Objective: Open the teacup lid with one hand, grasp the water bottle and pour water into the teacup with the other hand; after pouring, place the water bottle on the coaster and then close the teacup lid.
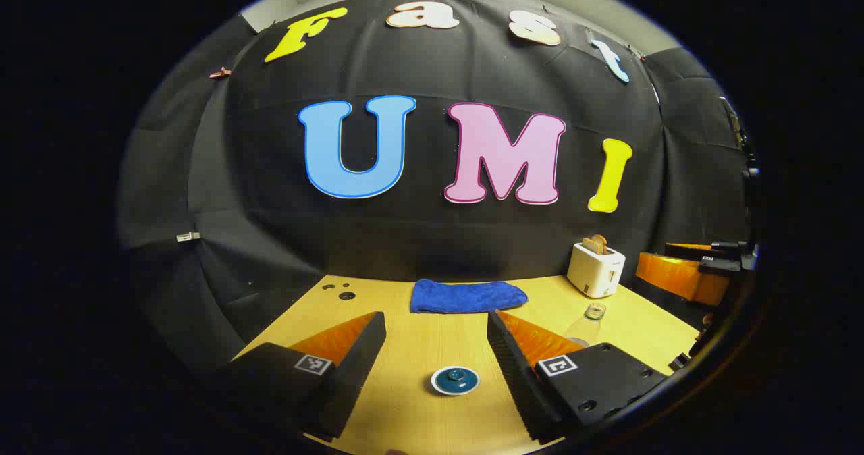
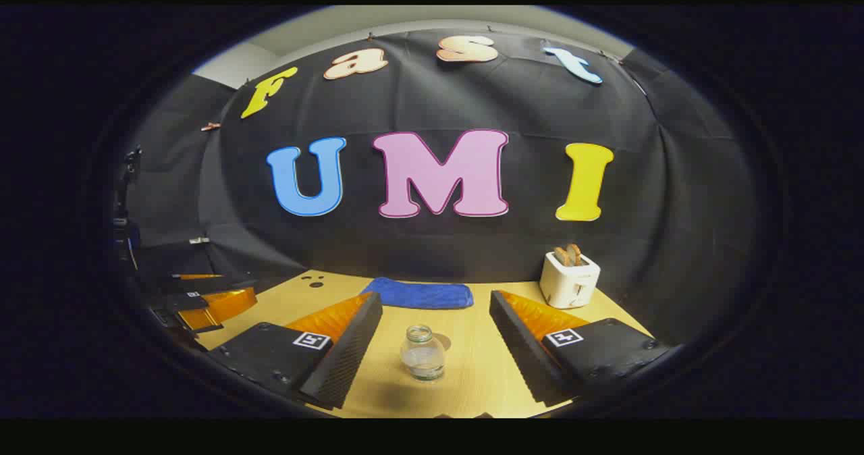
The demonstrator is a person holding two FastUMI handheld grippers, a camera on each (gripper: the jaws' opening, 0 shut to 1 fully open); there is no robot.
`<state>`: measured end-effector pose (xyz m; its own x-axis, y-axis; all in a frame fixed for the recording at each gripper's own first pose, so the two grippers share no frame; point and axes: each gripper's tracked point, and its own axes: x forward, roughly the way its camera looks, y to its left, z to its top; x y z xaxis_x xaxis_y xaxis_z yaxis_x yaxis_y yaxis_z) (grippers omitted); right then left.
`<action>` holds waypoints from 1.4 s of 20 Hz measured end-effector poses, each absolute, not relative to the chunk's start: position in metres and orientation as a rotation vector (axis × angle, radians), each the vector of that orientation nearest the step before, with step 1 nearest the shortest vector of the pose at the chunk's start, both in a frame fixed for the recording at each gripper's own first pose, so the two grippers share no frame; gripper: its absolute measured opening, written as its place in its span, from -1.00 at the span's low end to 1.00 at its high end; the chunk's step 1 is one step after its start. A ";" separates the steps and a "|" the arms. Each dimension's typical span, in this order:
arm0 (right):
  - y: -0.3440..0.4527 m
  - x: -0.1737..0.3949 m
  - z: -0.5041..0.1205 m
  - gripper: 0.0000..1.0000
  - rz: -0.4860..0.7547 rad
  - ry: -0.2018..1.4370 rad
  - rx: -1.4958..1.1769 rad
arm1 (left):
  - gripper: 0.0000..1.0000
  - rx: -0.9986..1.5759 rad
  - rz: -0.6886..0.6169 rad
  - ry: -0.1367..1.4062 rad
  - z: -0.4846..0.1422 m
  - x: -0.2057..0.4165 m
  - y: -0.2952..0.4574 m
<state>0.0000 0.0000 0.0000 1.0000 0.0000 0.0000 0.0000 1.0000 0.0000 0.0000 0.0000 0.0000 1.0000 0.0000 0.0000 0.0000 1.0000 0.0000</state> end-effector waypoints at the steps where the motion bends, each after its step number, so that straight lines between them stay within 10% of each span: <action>1: -0.001 0.002 0.000 0.98 -0.011 -0.003 -0.008 | 0.90 -0.003 -0.005 0.006 -0.003 0.002 0.002; 28: 0.022 0.022 -0.149 0.99 0.097 0.198 0.036 | 0.75 0.058 -0.082 0.189 -0.168 0.101 -0.035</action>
